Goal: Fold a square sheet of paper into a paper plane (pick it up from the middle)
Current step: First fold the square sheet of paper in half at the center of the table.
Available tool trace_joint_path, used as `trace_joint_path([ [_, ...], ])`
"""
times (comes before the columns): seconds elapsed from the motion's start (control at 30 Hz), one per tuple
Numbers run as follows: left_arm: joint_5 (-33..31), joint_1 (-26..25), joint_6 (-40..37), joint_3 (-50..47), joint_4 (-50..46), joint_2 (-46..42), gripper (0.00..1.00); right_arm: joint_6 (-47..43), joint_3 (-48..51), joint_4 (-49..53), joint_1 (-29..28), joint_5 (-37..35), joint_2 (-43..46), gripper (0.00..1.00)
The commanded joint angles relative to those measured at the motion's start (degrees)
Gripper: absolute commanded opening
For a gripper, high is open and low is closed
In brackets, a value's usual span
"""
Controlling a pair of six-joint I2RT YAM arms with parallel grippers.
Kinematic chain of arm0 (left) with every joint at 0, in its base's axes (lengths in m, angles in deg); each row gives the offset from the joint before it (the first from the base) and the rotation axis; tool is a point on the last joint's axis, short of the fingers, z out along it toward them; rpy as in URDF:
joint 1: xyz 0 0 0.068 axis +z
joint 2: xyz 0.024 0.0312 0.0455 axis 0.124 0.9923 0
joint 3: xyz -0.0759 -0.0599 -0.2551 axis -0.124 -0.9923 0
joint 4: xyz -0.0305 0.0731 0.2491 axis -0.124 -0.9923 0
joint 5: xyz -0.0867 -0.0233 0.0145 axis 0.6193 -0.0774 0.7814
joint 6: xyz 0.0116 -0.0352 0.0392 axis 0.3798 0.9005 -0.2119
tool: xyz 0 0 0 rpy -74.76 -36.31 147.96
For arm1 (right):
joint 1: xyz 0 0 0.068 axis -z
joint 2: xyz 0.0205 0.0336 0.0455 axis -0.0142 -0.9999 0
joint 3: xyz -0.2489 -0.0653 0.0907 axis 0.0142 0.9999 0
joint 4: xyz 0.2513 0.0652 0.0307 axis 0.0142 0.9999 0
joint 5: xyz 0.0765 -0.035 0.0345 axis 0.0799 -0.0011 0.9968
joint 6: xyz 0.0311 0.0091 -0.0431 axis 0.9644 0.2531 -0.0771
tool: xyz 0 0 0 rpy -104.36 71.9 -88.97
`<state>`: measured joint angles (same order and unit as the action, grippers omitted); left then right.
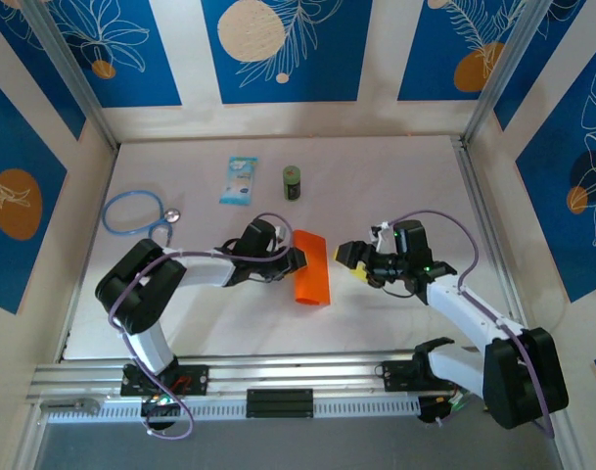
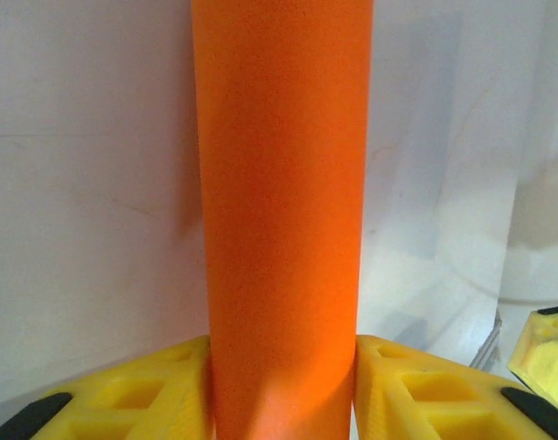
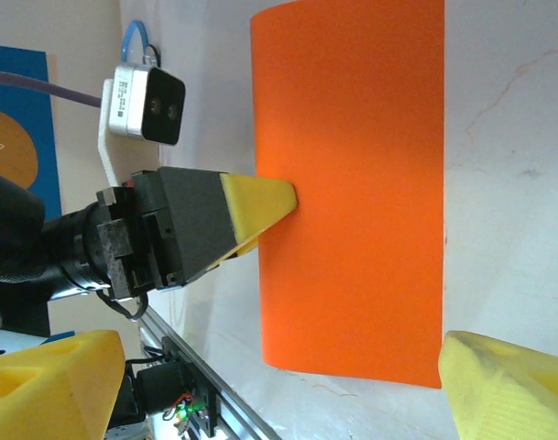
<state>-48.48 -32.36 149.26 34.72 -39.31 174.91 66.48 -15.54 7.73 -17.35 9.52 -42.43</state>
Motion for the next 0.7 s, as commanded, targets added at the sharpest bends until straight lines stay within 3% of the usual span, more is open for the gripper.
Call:
trace_joint_path([
  [0.0,-3.01,0.50,-1.55,-0.54,-2.01,-1.46,0.43,0.25,-1.47,-0.34,-1.01,-1.16,-0.88,0.89],
  [0.33,-7.04,0.29,-7.17,2.33,-11.61,-3.61,0.58,1.44,-2.03,-0.75,-3.92,-3.67,-2.84,0.89],
  [0.67,-9.28,0.34,-11.88,4.02,-17.47,-5.05,0.60,1.97,-3.61,-0.67,-6.44,-5.35,-5.75,0.89],
])
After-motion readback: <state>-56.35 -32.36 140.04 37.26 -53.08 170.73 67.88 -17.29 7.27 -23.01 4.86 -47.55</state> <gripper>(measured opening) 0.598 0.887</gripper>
